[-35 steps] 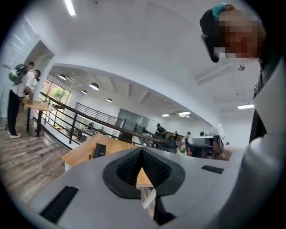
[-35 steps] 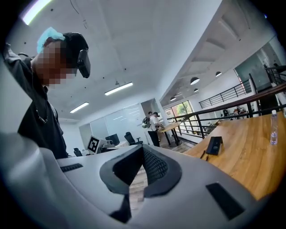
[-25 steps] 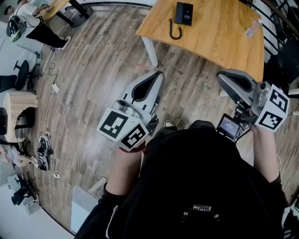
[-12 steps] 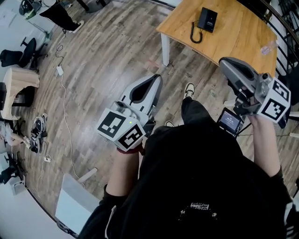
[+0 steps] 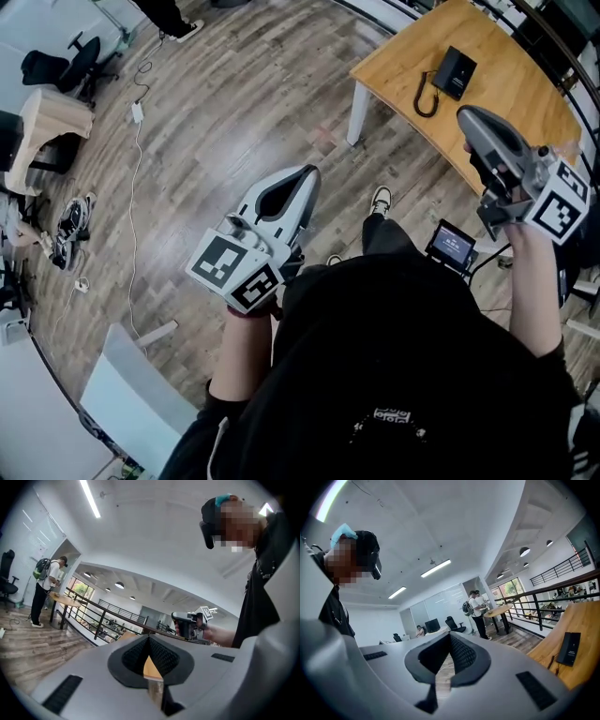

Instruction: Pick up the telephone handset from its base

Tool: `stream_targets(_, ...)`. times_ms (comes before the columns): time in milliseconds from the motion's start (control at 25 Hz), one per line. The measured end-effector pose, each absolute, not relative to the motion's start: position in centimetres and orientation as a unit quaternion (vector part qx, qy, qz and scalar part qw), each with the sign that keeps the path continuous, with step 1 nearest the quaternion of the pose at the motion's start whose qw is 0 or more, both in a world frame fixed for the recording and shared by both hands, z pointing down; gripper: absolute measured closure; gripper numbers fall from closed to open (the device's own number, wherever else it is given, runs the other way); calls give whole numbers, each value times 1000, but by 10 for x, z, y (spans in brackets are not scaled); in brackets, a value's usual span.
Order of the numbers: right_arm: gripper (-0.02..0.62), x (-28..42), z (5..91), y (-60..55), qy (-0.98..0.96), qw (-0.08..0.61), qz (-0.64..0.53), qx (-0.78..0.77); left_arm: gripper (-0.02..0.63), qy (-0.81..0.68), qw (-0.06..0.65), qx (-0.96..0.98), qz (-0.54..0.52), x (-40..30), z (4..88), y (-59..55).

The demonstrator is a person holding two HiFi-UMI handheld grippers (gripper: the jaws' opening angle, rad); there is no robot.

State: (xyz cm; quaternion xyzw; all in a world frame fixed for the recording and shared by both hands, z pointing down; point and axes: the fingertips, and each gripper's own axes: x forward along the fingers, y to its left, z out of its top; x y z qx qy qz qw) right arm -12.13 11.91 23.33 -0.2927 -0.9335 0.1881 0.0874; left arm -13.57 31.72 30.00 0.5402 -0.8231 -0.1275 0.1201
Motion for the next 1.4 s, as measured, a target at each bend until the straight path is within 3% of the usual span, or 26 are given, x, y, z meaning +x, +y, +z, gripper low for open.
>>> stream_targets(880,580,-276,258,-37,-916,117,235,-304,601,-810,163,542,-150,-277,287,151)
stream_targets(1400,580,-281,290,-153,-915,109,297,-250,601,-749,239,601,-145,-301,296,14)
